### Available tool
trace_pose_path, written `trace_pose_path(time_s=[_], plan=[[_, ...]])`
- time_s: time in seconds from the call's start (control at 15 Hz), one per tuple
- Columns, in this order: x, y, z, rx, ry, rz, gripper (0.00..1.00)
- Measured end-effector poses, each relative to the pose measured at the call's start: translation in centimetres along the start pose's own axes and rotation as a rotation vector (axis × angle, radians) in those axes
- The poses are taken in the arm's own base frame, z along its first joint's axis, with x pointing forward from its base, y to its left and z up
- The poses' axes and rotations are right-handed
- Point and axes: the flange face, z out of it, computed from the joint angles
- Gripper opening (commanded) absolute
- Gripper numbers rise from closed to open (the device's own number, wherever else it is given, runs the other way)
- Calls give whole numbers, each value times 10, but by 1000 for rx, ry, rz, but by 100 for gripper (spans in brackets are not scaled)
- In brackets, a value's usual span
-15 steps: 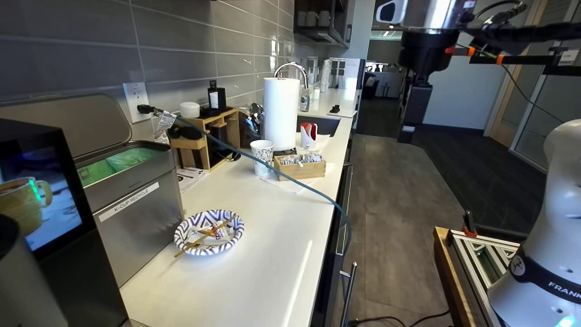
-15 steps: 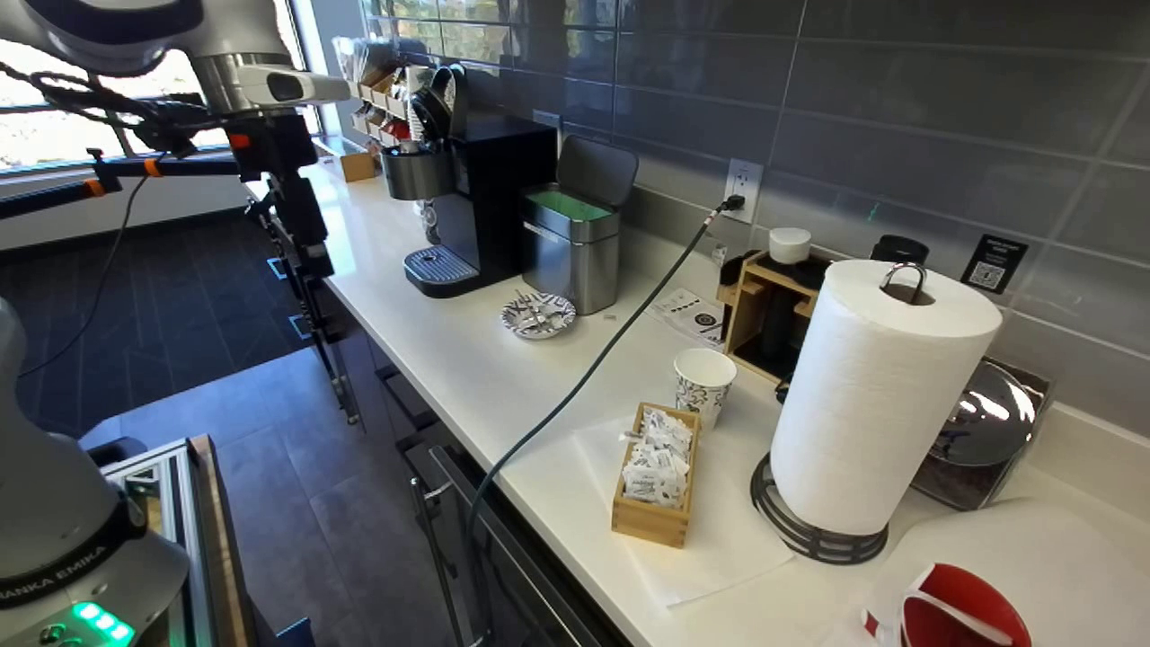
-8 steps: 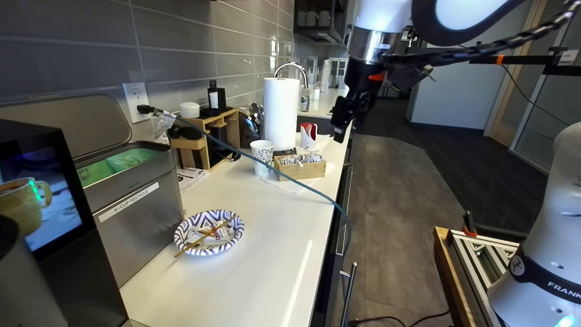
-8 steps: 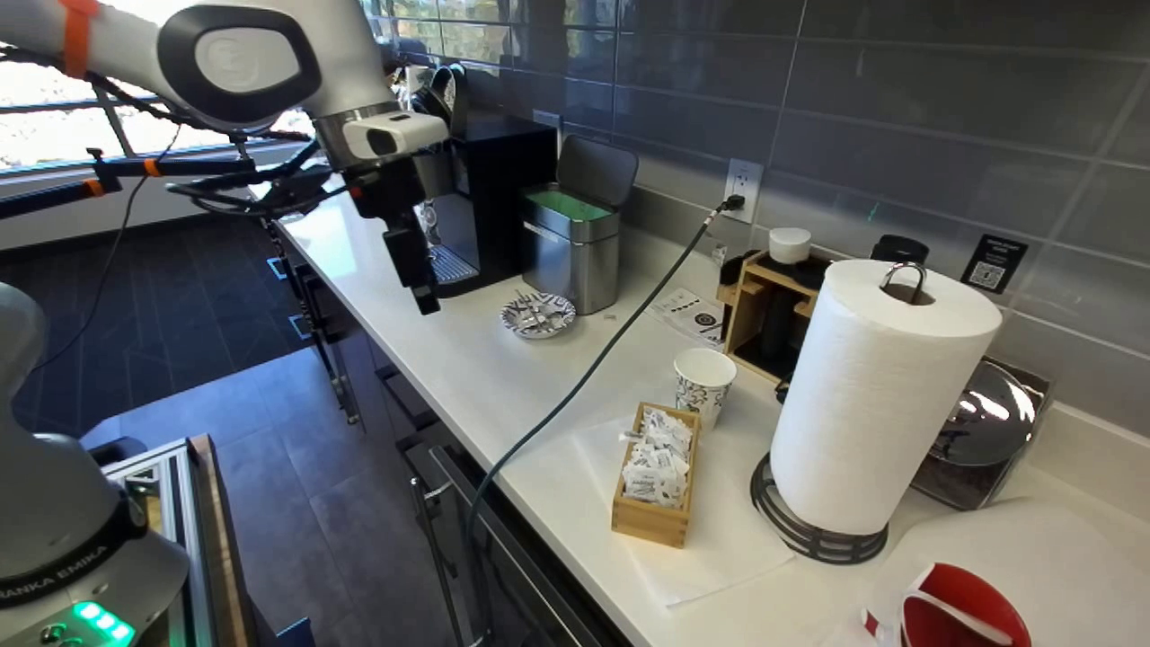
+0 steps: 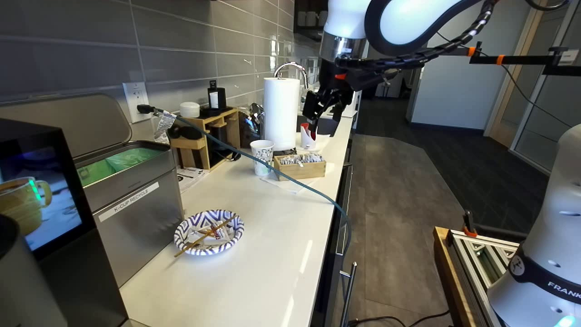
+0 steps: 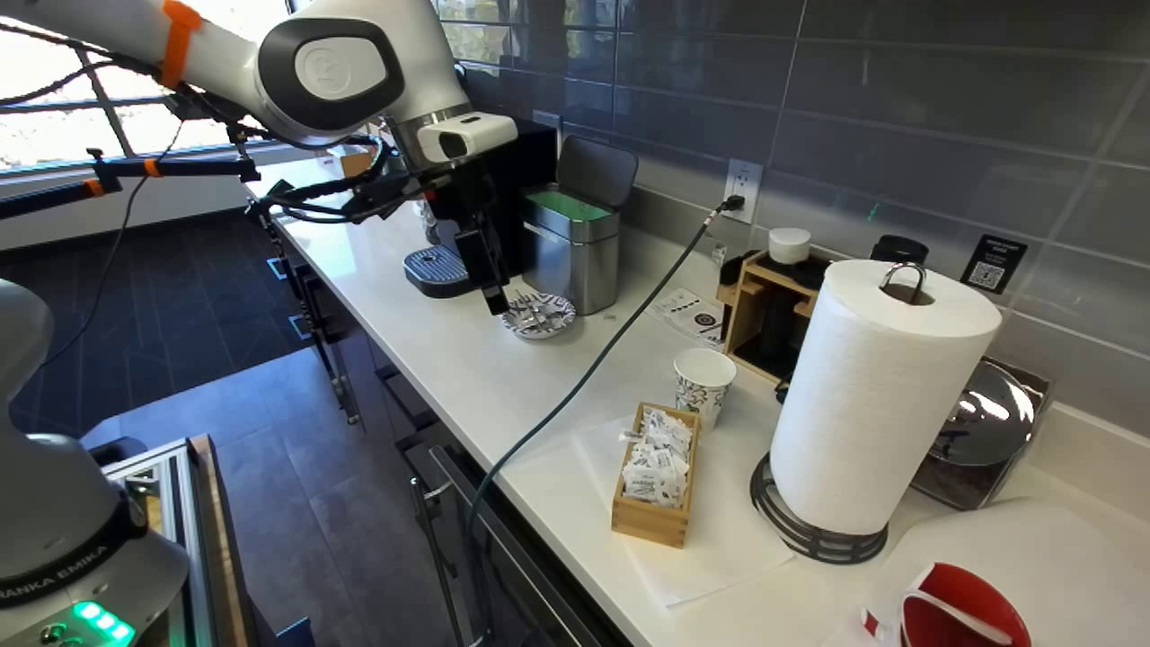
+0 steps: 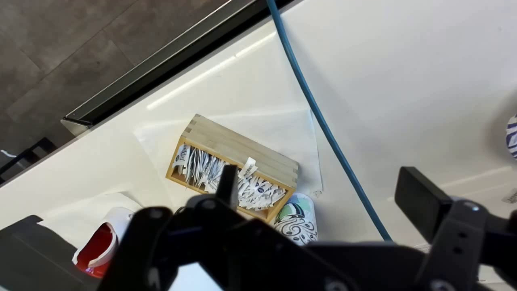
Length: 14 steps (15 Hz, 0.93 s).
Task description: Move the coffee cup to the left.
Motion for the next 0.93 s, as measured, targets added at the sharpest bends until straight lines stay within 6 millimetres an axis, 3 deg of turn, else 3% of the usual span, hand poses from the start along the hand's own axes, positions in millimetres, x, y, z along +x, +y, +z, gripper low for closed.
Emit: trace_pose_path(time_s=[0.27, 0.47, 0.73, 0.93], plan=[[-2, 0, 0, -3, 2, 24, 100], [6, -2, 25, -32, -35, 178, 100], [40, -15, 77, -64, -70, 395, 100], [83, -19, 106, -66, -72, 555, 100]])
